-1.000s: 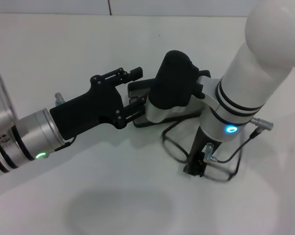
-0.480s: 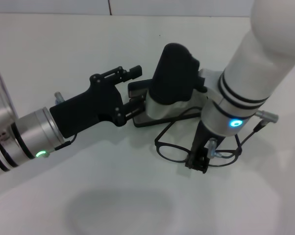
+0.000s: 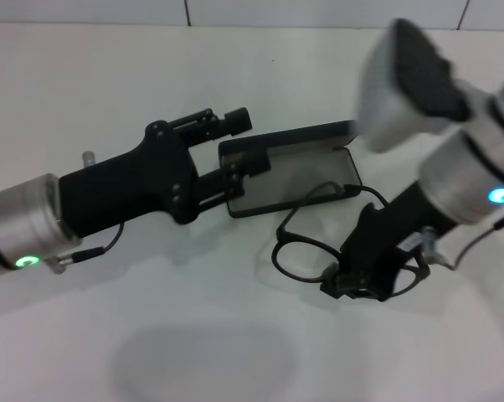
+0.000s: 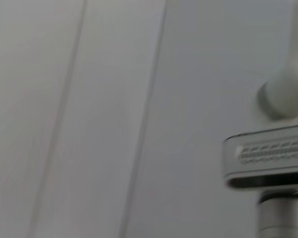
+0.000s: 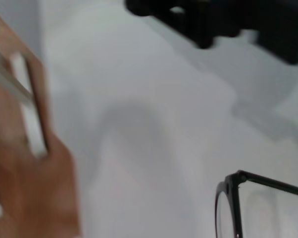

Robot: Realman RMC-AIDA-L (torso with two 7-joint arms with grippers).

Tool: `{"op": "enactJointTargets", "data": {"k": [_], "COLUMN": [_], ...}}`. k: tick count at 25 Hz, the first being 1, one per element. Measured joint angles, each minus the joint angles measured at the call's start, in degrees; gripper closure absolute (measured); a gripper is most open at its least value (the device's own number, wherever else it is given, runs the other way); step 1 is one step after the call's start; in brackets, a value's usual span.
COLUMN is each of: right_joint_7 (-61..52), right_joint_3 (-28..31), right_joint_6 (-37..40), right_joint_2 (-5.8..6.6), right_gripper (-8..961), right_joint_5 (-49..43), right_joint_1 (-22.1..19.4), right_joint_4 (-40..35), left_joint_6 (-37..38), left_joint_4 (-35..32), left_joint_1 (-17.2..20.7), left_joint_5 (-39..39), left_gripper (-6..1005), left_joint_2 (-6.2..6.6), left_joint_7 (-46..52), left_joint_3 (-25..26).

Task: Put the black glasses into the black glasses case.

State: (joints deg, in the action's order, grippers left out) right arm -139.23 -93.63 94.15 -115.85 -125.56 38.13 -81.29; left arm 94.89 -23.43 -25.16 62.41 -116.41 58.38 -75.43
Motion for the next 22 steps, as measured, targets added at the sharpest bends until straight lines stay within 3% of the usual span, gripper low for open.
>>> {"op": "enactJointTargets", "data": {"k": [3,7,12,17,22], "right_joint_7": [9.3,24.4,45.1,64.4,79.5], "right_joint_3": [4.8,10.4,14.1,16.7,17.4], "right_joint_6": [0.6,0.2,0.0,-0.1,0.4], "right_joint_2": [0.10,-0.11,-0.01,0.08,0.00], "right_gripper": [857,858,860,862,863], "right_joint_5": [5.3,12.3,22.2,30.1,34.7], "right_joint_1": [-5.8,-12.1,-16.4,-20.4,-21.8], "right_joint_4": [-1.1,1.2,9.4,17.0,22.7], "left_joint_6": [5.1,6.9,6.8,6.2,3.8], "left_joint_4": [-0.3,-0.8,-0.7,-0.3,-0.2], "left_joint_1": [-0.5,-1.6,-3.9,-7.8,-9.9], "left_joint_5": [1.2,2.0,3.5,6.5,7.9], "left_gripper": [435,435,435,435,434], "left_joint_2": [0.95,1.16,1.42,0.72,0.31], "left_joint_7": [2.6,5.6,10.8,16.4,21.4], "left_joint_3": [0.0,0.0,0.0,0.3,0.2]}}
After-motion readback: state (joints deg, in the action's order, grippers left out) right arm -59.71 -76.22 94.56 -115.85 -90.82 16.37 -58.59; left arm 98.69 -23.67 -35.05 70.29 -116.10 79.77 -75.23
